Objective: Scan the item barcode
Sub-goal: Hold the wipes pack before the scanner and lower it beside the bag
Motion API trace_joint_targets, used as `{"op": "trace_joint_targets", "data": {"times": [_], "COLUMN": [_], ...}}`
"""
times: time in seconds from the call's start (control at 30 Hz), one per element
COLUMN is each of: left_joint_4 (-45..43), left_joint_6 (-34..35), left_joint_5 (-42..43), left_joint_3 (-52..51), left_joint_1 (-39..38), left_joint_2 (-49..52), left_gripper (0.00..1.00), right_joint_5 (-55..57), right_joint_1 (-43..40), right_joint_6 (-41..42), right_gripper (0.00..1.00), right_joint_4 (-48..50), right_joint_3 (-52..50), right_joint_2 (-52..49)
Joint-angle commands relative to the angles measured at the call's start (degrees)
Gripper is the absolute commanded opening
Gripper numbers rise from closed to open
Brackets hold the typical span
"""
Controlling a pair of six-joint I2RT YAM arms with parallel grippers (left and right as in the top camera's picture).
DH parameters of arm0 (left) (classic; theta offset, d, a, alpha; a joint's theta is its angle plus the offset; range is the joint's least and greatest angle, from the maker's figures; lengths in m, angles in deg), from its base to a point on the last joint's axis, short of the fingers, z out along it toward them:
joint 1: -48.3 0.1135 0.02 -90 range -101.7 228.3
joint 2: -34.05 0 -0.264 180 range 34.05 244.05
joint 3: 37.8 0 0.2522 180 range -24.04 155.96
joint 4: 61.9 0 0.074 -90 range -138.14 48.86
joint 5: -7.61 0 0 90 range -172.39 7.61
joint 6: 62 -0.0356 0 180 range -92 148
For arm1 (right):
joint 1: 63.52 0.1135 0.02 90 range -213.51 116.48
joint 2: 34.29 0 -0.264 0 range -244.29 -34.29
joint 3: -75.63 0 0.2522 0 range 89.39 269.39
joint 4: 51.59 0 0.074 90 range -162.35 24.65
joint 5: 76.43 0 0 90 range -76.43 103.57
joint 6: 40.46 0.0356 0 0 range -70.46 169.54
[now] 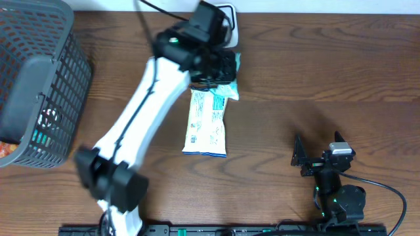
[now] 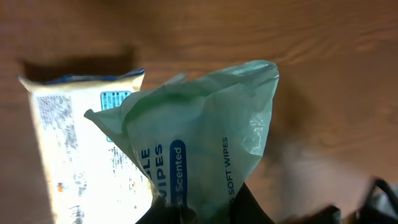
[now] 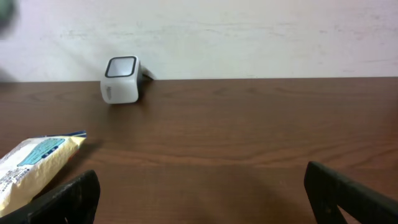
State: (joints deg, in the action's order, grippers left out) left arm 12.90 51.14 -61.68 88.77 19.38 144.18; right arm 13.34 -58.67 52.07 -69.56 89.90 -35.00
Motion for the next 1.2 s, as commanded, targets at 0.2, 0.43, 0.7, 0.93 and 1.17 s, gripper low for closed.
{"op": "trace_joint_targets", "data": {"times": [0.2,0.43,0.7,0.93,1.17], "left_joint_4": [-0.3,-1.2,-4.2,-4.6,-6.3], "left_joint_6": [4.6,5.3,7.1,10.2,10.2], "left_joint_5": [-2.4,-2.3,-2.4,-8.4,-8.9], "left_joint_3": [0.5,0.5,0.5,0.5,-0.1], "left_joint_1": [-3.8,-4.0,-4.7,-7.0,-8.4], "left_joint_2": [11.9,16.0,17.2,18.5,18.5], "left_gripper": [0.07,0.07,0.07,0.08,0.08], "right_joint_5": [-0.1,-0.1,-0.1,-0.1,-0.1], "right_joint_1": [0.5,0.5,0.5,0.5,0.5], "right_joint_6": [-0.4,-0.4,-0.4,-0.4,-0.4], "right_gripper": [0.99,0.99,0.99,0.99,0.99], "right_joint_4": [-0.1,-0.1,-0.1,-0.1,-0.1], "right_joint_3": [-0.2,-0.2,-0.2,-0.2,-0.2], "right_joint_2": [0.3,0.3,0.3,0.3,0.3]}}
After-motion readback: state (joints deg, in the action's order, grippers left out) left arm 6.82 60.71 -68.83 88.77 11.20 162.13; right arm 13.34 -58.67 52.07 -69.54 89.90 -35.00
